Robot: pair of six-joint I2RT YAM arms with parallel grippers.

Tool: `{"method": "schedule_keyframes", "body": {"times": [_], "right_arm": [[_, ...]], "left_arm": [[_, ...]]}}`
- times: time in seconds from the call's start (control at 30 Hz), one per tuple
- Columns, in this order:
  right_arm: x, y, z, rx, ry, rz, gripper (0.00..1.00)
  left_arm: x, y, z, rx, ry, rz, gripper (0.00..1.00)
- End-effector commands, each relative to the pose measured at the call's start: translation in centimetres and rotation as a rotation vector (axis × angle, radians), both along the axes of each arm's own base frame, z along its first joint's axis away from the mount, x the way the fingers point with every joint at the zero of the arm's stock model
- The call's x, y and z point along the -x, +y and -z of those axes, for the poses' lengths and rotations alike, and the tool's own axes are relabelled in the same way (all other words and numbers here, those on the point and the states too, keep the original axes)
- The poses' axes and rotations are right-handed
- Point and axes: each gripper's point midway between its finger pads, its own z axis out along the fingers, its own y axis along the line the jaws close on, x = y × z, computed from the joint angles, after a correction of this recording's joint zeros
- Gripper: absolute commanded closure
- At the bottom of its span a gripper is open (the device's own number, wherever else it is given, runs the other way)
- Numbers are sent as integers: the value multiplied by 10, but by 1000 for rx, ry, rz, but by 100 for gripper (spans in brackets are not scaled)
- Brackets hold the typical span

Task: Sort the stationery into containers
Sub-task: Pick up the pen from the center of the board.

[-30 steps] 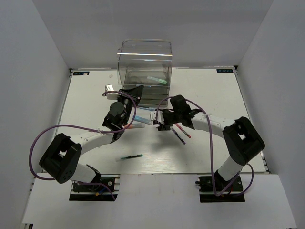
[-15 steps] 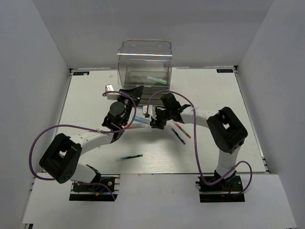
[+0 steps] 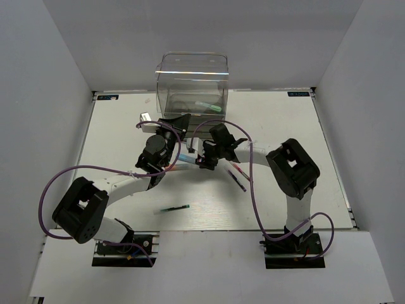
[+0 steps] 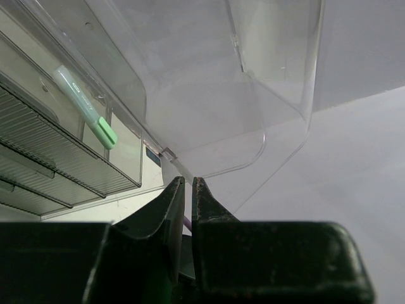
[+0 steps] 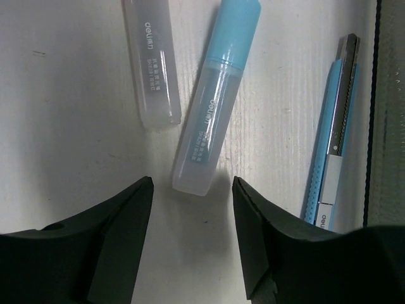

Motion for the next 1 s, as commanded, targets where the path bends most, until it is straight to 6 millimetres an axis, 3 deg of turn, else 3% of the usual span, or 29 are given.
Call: {"method": "schedule_keyframes", "body": {"times": [0.0,0.2,0.4,0.57,0.67,0.77,0.8,0.83,0.9,0.97], "right_arm": [[-15,15,-11,-36,-41,31,43],[-13,21,-5,-31,-31,28,48],[-6,19,3,-10,-5,14,72],[-8,11,-7,-25,-49,48,88],[-16,0,-23,-43,-125,120,96],[-25,-14,-53,-60,-242,183,100],[-24,-15,-55,-61,-257,184,100],[-25,-22,-70,-79,-314,199,100],[-24,-28,-74,-82,-358,195,100],[-21,-33,-95,-102,-442,181,100]], "left_arm": [[3,2,-24,46,-53,8,100],[3,2,-24,46,-53,8,100],[4,3,-20,41,-45,8,100],[4,3,-22,46,-53,8,100],[2,6,-22,46,-53,-1,100],[0,5,-18,41,-45,-1,100],[0,5,-18,41,-45,-1,100],[0,5,-18,41,-45,-1,100],[-1,4,-15,44,-36,0,100],[-1,5,-17,50,-43,0,100]]}}
